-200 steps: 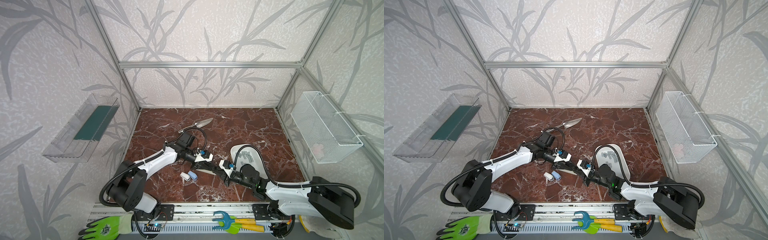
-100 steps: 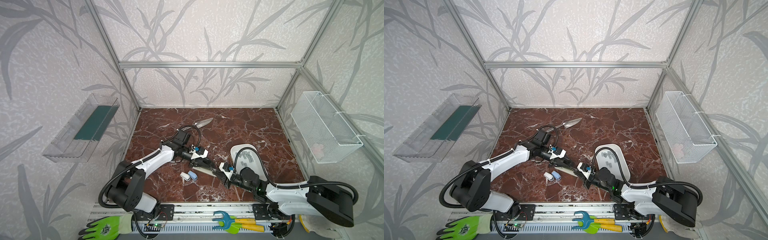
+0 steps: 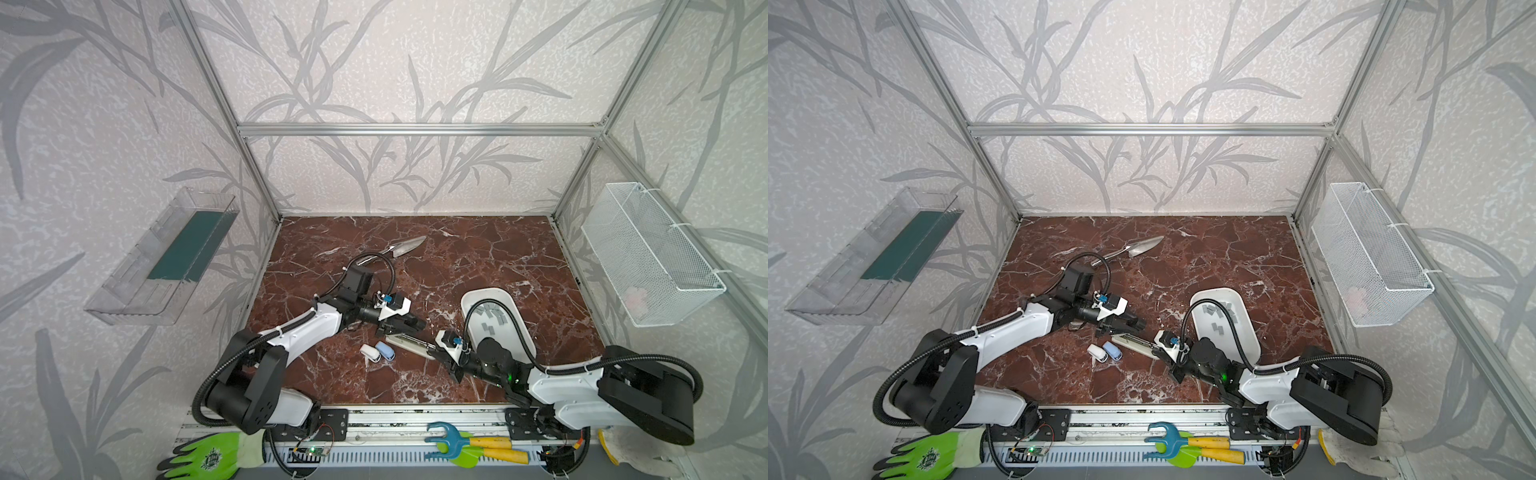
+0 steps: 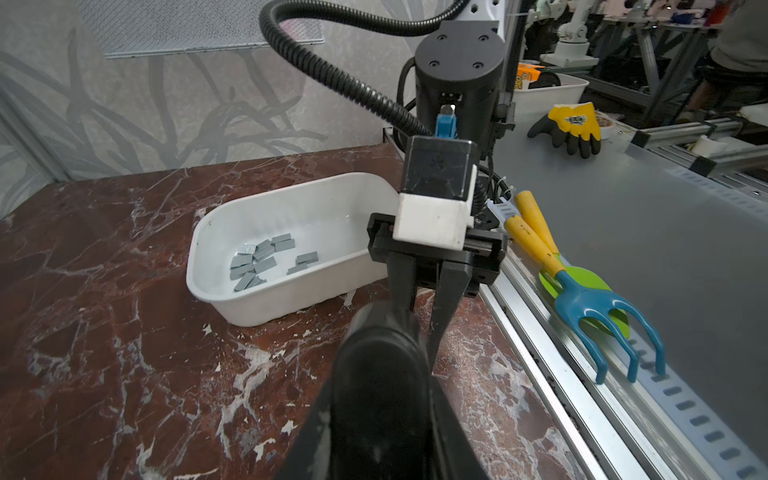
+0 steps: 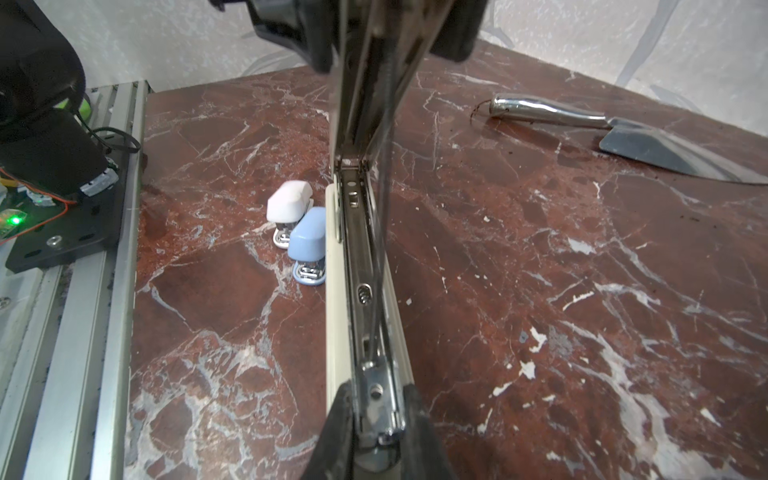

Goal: Load the staples into the stapler

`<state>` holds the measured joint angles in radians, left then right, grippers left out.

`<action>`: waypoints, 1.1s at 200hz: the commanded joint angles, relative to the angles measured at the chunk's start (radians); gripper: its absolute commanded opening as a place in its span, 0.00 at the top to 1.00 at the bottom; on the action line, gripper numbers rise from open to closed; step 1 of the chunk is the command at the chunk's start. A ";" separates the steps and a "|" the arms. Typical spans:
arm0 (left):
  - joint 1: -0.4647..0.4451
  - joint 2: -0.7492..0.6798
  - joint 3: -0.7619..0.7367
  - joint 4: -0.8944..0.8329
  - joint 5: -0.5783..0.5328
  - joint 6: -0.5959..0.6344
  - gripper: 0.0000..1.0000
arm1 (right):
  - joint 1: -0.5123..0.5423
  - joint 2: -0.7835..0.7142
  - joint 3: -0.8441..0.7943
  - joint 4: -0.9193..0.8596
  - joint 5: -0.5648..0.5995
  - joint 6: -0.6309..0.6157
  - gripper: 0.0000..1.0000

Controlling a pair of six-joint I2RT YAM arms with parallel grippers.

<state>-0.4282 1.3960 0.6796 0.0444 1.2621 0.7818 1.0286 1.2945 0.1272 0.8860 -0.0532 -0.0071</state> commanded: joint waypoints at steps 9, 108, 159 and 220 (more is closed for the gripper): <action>0.049 -0.063 -0.001 0.397 -0.263 -0.188 0.86 | 0.045 -0.056 -0.034 -0.090 -0.031 0.007 1.00; 0.049 -0.015 -0.129 0.808 -0.567 -0.391 0.63 | 0.142 -0.267 -0.059 -0.228 0.131 0.042 1.00; 0.049 0.054 -0.122 0.883 -0.637 -0.451 0.60 | 0.147 -0.322 -0.080 -0.242 0.157 0.056 1.00; 0.052 0.129 -0.114 0.854 -0.762 -0.393 0.59 | 0.146 -0.377 -0.108 -0.282 0.230 0.073 1.00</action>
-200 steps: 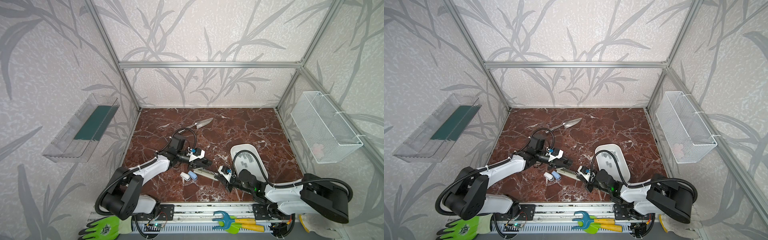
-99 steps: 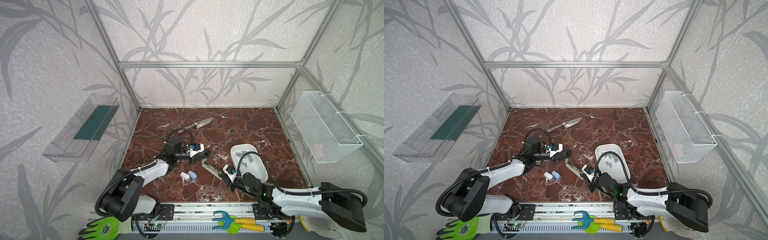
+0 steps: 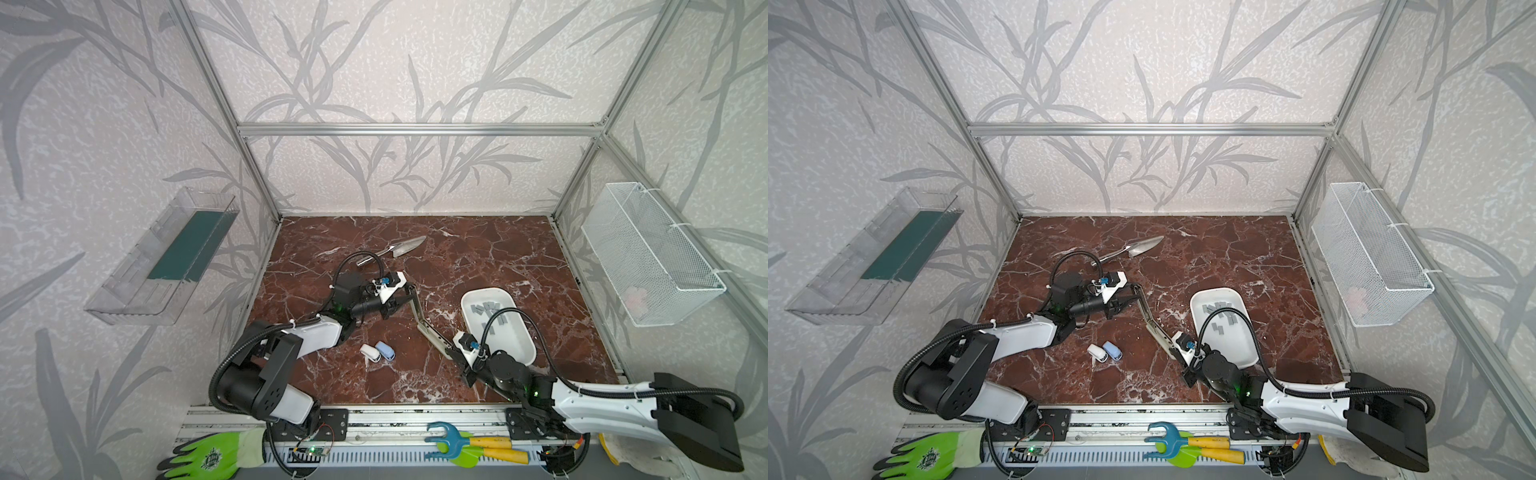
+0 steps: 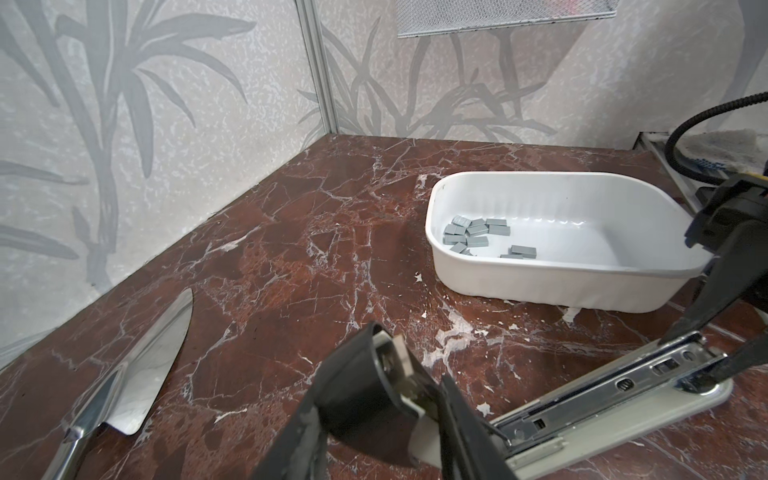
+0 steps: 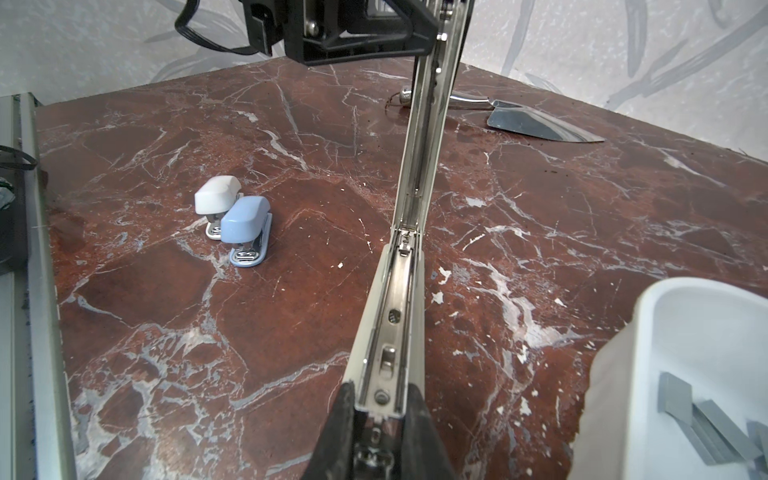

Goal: Load the staples into the stapler

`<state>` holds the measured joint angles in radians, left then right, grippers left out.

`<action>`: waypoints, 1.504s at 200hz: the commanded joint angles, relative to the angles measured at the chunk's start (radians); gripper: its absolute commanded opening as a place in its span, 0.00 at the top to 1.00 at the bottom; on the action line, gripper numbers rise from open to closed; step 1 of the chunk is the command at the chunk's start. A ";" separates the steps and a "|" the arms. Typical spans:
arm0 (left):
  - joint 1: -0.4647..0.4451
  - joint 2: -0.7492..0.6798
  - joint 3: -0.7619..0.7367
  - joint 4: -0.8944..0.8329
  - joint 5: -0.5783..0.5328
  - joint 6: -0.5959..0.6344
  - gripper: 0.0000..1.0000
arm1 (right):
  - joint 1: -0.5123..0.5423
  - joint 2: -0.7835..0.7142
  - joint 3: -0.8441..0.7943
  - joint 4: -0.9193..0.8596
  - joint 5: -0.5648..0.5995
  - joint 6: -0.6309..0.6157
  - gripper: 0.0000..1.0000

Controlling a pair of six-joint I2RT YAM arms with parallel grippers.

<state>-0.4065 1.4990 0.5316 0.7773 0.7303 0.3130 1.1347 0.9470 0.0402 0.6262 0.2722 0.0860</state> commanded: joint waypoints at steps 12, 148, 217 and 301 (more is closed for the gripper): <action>0.035 0.041 0.045 0.103 -0.250 0.078 0.59 | 0.041 -0.034 -0.025 -0.023 -0.091 -0.016 1.00; 0.039 -0.035 0.118 -0.093 -0.141 0.147 0.56 | 0.041 0.054 0.016 -0.006 -0.037 0.076 1.00; 0.029 -0.141 0.189 -0.280 0.233 0.249 0.57 | 0.039 0.413 0.170 0.082 0.161 0.196 1.00; -0.021 -0.224 -0.131 0.001 0.202 0.089 0.58 | -0.058 0.598 0.209 0.182 0.062 0.199 0.91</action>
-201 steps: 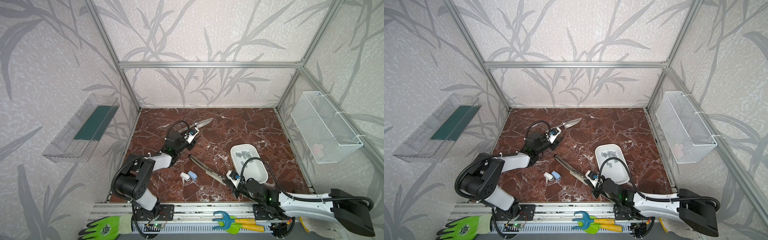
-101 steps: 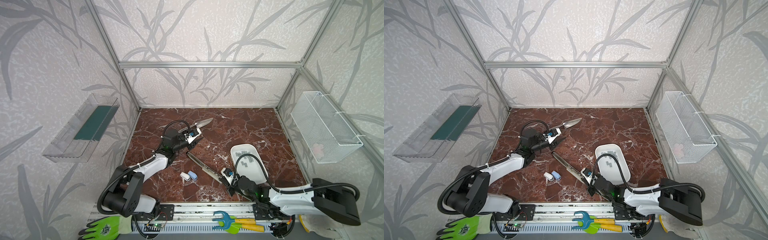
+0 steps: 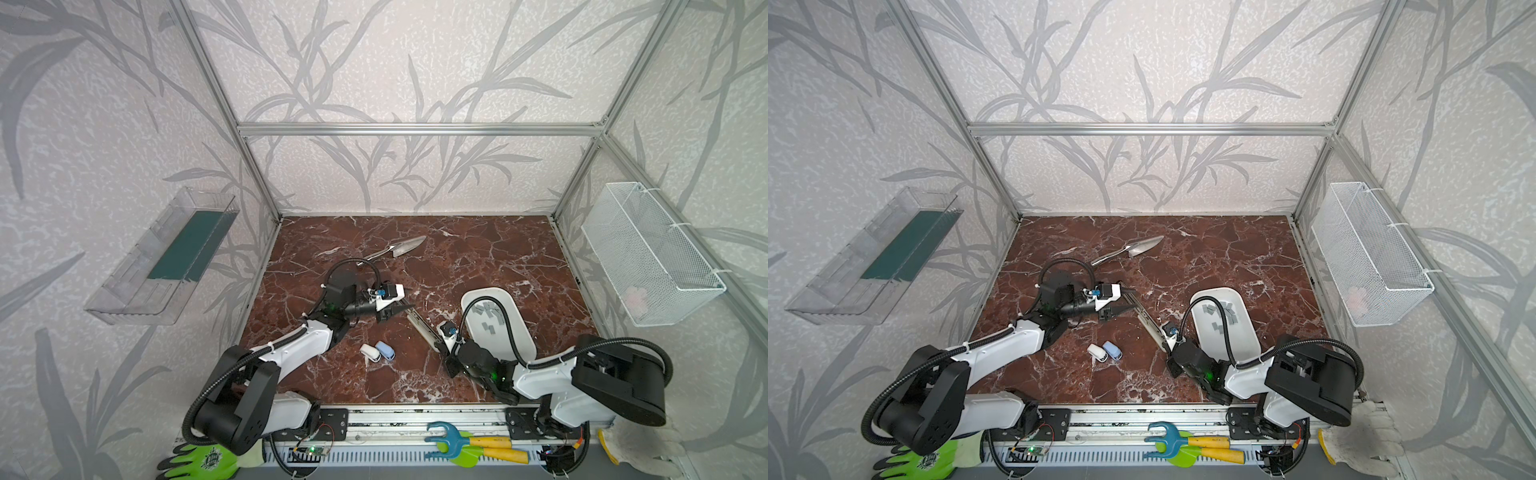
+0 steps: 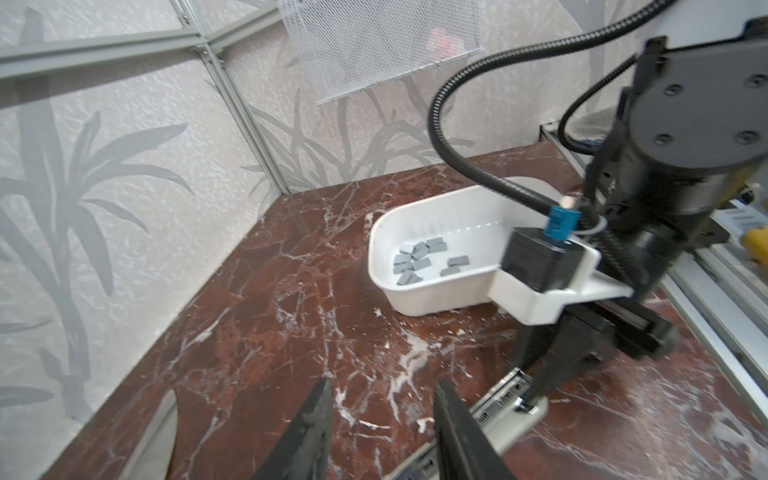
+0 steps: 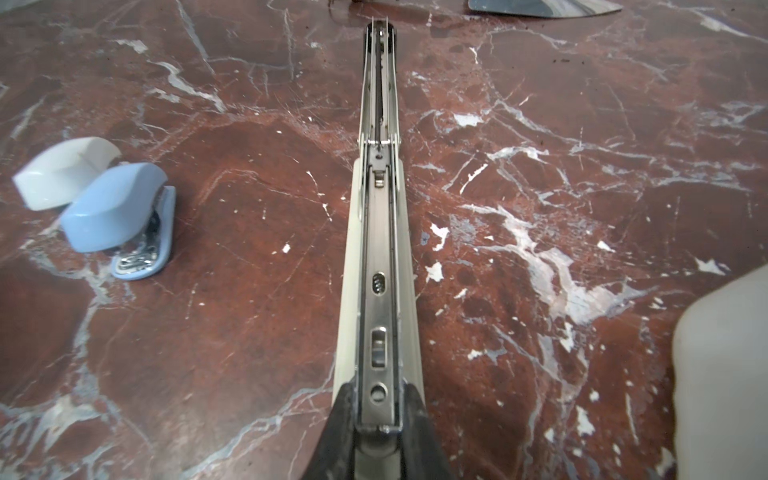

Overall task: Load the staples into the stapler
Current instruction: 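Move the left gripper over the small light-blue stapler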

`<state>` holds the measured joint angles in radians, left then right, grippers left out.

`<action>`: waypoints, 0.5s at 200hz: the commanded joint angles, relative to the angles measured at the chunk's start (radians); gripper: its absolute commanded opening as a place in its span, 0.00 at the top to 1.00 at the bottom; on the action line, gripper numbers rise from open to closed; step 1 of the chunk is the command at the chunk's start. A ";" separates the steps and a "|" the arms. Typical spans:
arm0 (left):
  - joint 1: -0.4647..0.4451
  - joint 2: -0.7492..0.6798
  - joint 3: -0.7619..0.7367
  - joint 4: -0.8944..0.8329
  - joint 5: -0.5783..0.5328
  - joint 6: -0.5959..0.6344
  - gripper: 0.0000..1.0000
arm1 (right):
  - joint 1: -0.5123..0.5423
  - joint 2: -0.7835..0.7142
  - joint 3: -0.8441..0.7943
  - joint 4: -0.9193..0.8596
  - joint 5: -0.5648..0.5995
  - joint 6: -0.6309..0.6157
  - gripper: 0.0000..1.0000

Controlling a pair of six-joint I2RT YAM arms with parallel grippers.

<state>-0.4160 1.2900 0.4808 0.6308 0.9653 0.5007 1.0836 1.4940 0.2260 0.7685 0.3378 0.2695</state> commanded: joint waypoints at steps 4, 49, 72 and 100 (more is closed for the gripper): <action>-0.012 -0.019 -0.097 0.151 -0.068 -0.109 0.58 | -0.008 0.054 0.026 0.039 -0.008 0.015 0.91; -0.012 -0.095 -0.096 -0.061 -0.390 -0.203 0.58 | -0.010 0.025 0.080 -0.078 -0.013 -0.001 0.69; -0.012 -0.133 -0.100 -0.072 -0.416 -0.224 0.58 | -0.010 -0.065 0.093 -0.152 -0.019 -0.019 0.56; -0.012 -0.168 -0.134 -0.046 -0.462 -0.258 0.57 | -0.007 -0.175 0.100 -0.208 -0.094 -0.060 0.43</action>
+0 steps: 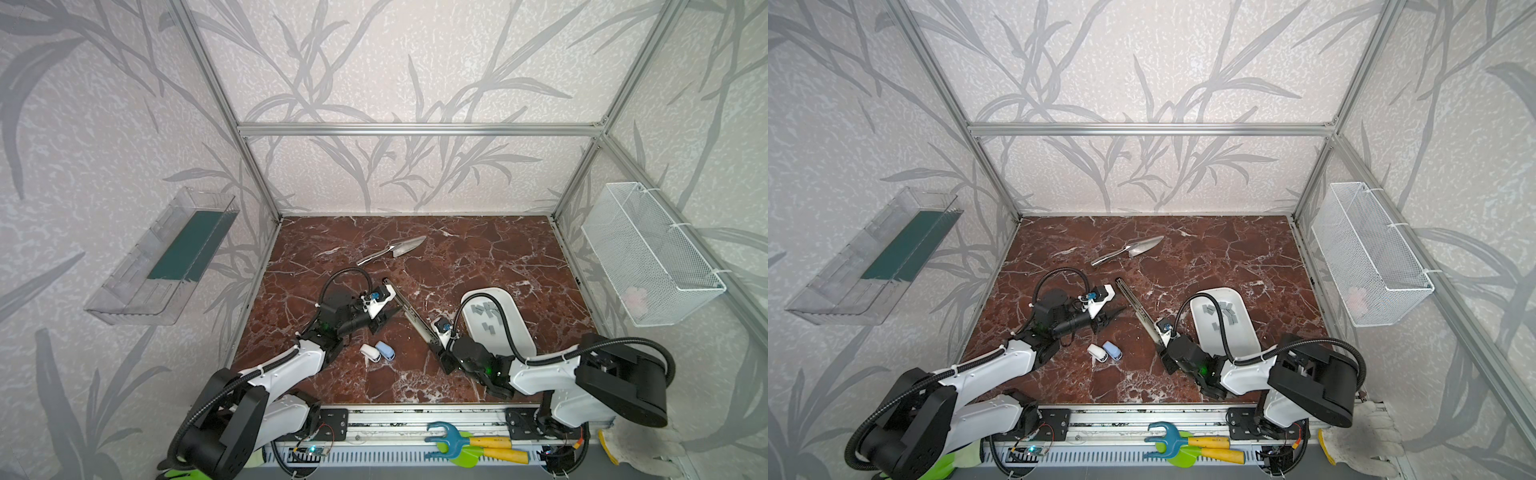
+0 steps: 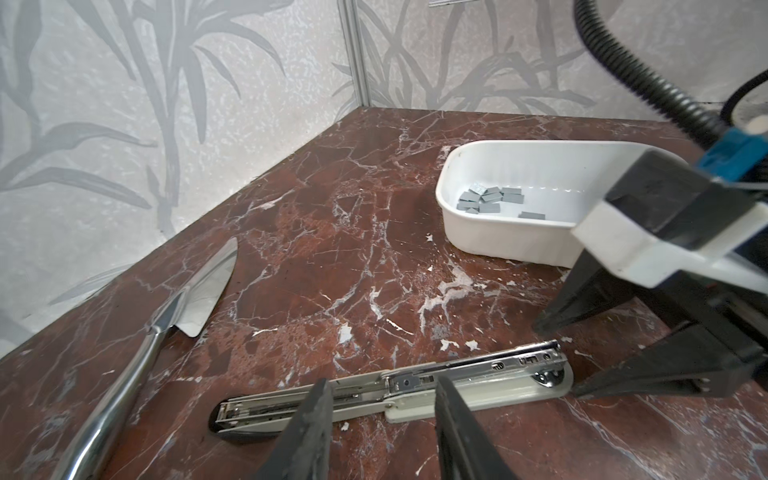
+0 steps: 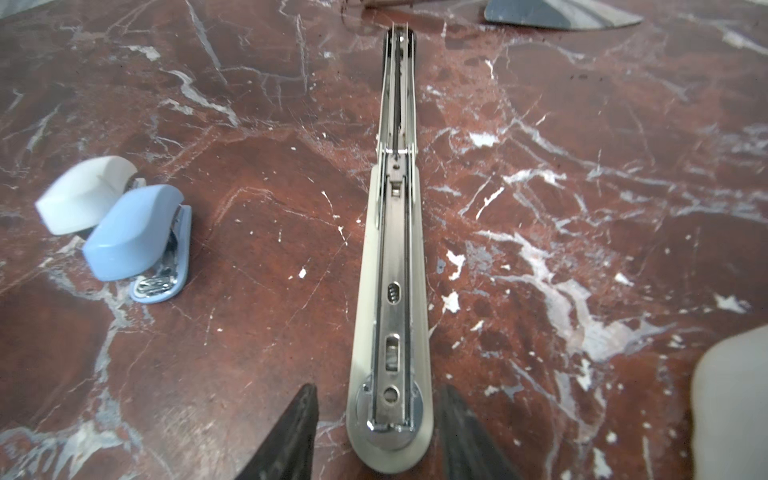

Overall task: Load the staples into the stapler
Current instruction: 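Move the left gripper over the small light-blue stapler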

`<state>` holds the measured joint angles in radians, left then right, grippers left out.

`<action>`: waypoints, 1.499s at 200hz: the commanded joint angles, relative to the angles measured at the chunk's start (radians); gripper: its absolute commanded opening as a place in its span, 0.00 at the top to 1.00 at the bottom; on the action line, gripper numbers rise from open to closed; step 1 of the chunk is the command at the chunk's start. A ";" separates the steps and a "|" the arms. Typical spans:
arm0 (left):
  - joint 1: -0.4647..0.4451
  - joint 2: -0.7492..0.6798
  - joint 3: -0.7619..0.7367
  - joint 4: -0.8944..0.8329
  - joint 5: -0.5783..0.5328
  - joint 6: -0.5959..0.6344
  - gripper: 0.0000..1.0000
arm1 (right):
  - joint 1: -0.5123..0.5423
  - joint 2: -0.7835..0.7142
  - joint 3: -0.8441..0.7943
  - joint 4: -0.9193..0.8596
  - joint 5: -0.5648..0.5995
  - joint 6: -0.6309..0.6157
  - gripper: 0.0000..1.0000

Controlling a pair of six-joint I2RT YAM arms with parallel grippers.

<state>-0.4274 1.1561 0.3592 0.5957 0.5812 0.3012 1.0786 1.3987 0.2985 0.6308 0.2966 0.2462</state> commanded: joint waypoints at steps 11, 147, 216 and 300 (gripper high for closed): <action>-0.001 -0.054 -0.015 -0.033 -0.095 -0.064 0.56 | -0.001 -0.107 0.036 -0.086 -0.089 -0.052 0.40; -0.211 -0.152 0.169 -0.753 0.073 0.460 0.55 | 0.048 -0.184 -0.044 0.006 -0.273 -0.059 0.43; -0.293 0.099 0.539 -1.314 -0.090 0.693 0.55 | -0.043 -0.450 -0.138 -0.160 -0.174 -0.144 0.32; -0.343 0.258 0.550 -1.369 -0.253 0.684 0.57 | -0.161 -0.486 -0.194 -0.133 -0.207 -0.128 0.28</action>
<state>-0.7650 1.4094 0.8833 -0.7021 0.3557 0.9520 0.9245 0.8921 0.1005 0.4881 0.0956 0.1253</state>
